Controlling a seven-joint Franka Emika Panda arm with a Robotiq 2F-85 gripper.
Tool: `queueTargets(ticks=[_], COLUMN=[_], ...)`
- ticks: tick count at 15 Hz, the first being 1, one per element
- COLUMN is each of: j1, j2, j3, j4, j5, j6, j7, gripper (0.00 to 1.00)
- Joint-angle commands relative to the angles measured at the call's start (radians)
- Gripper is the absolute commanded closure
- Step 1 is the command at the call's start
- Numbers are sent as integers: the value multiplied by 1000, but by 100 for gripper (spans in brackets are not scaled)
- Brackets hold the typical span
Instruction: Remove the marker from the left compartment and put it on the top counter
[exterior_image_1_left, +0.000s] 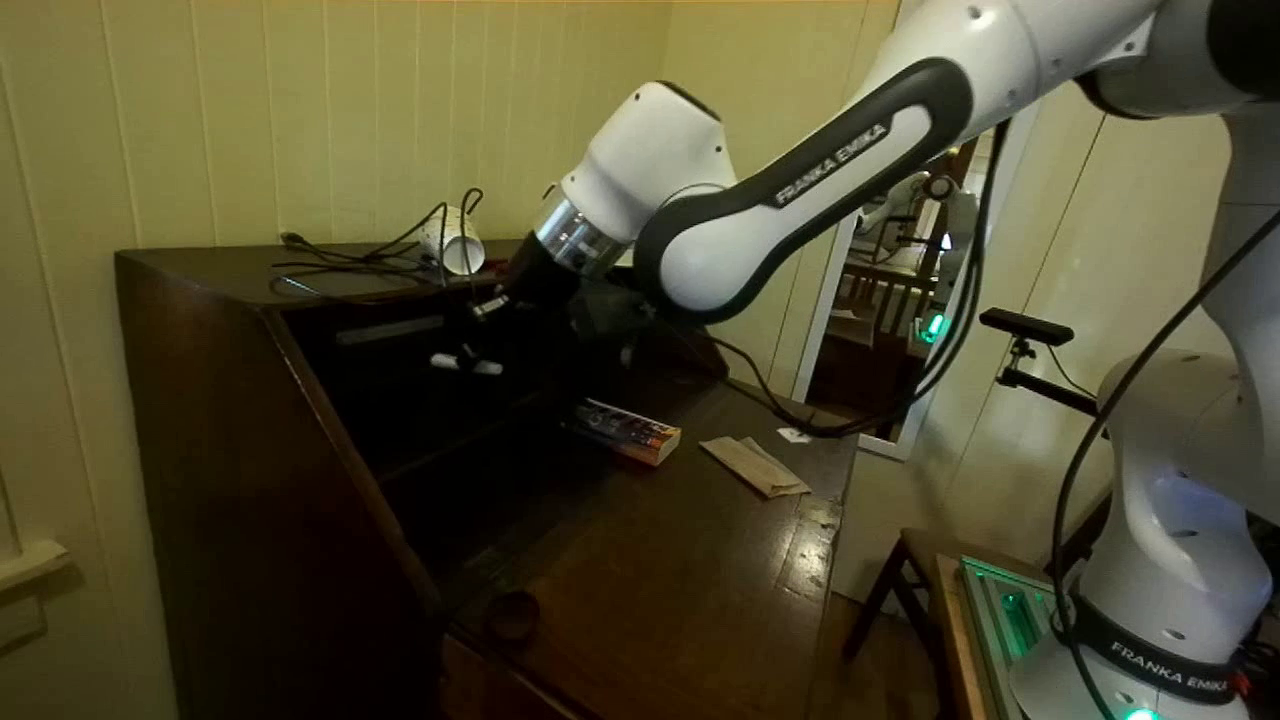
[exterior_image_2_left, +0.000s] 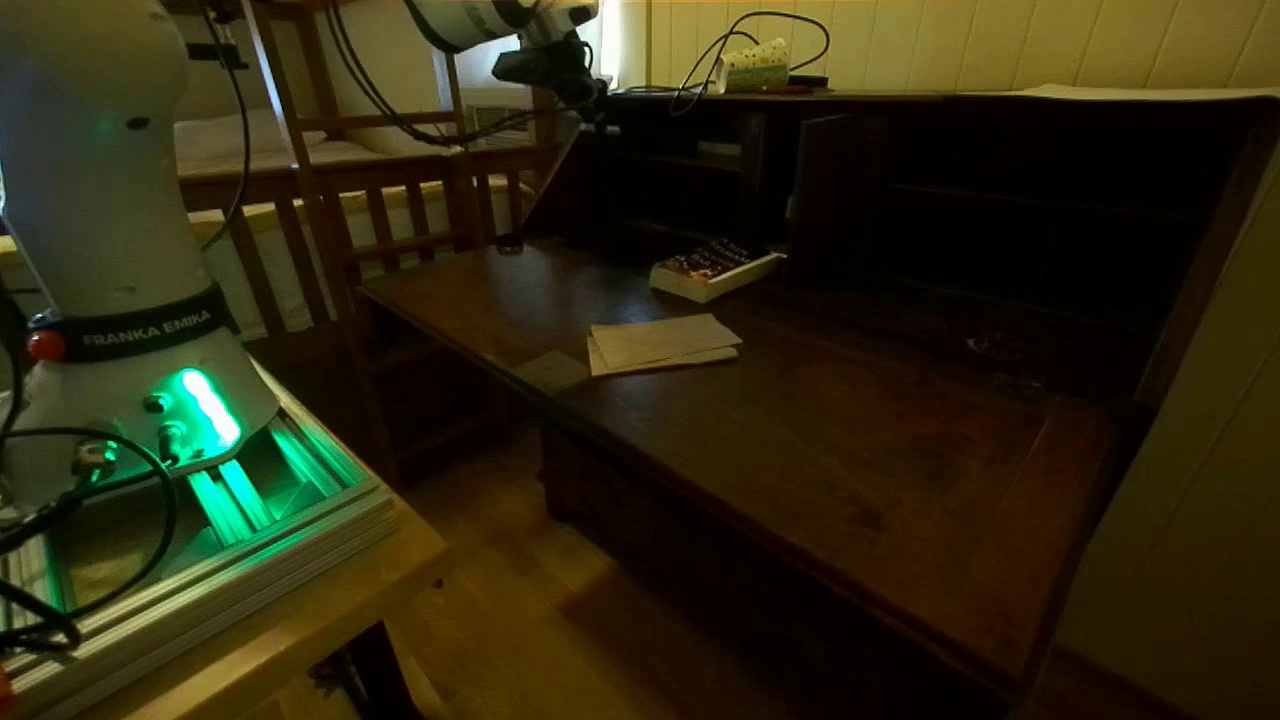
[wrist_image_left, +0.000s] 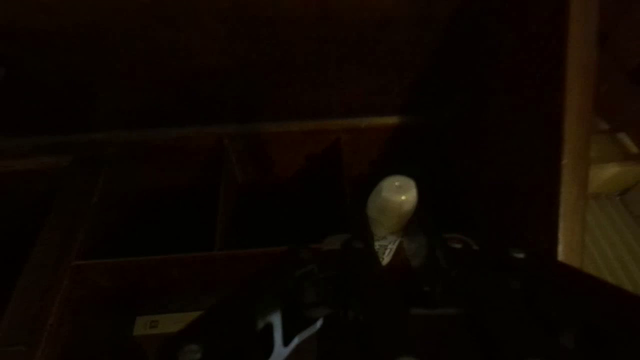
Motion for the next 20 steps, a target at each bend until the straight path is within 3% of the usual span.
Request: queueTargets(ticks=[1,3,5,8,13,17,19,20], j1=[-102,-165,-191,-219,-176,-237,-236,-203], j2=[-255,-354,-429,-443,-214,-23,68,111], j3=[141,187,197,190,157,213,209,175], j4=[-173,-208,-233,-206,25,254,369,425], j5=[224,243,259,290,433,369,319,303], j6=[-202,-256,-231,-134,-53,-78,-86,-96], j7=[-223,-239,-236,-242,-314,-273,-246,-235], gripper=[94,94,94,94,94,94,94,94])
